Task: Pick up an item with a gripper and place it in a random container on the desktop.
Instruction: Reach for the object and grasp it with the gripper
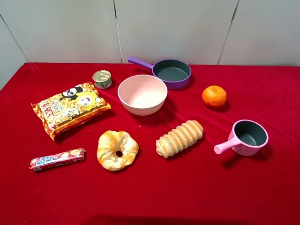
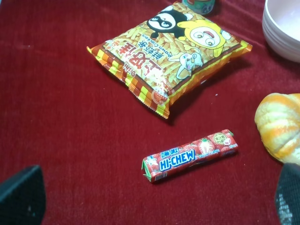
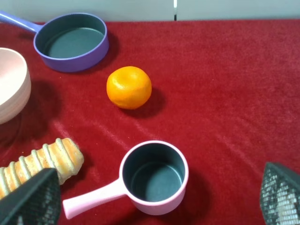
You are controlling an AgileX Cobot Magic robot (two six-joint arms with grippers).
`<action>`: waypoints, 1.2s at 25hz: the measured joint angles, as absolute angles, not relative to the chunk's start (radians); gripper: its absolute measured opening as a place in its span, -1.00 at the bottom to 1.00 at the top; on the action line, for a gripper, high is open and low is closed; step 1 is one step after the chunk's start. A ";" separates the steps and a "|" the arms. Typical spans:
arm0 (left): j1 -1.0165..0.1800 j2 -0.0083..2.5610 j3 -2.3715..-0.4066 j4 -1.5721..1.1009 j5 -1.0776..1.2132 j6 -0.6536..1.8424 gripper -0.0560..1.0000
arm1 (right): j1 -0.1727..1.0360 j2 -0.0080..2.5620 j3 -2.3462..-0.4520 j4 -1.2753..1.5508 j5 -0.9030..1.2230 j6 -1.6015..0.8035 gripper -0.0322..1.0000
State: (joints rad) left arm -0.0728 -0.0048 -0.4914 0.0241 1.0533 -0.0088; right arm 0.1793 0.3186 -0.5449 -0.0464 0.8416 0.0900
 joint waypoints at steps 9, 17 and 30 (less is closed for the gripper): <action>-0.073 -0.005 -0.491 0.024 1.053 -0.009 0.95 | 0.179 0.556 -0.582 -0.015 0.713 0.044 0.30; -0.073 -0.005 -0.491 0.024 1.053 -0.009 0.95 | 0.179 0.746 -0.610 -0.012 0.591 0.000 0.30; -0.073 -0.005 -0.491 0.024 1.053 -0.009 0.95 | 0.179 0.972 -0.610 -0.009 0.420 -0.022 0.30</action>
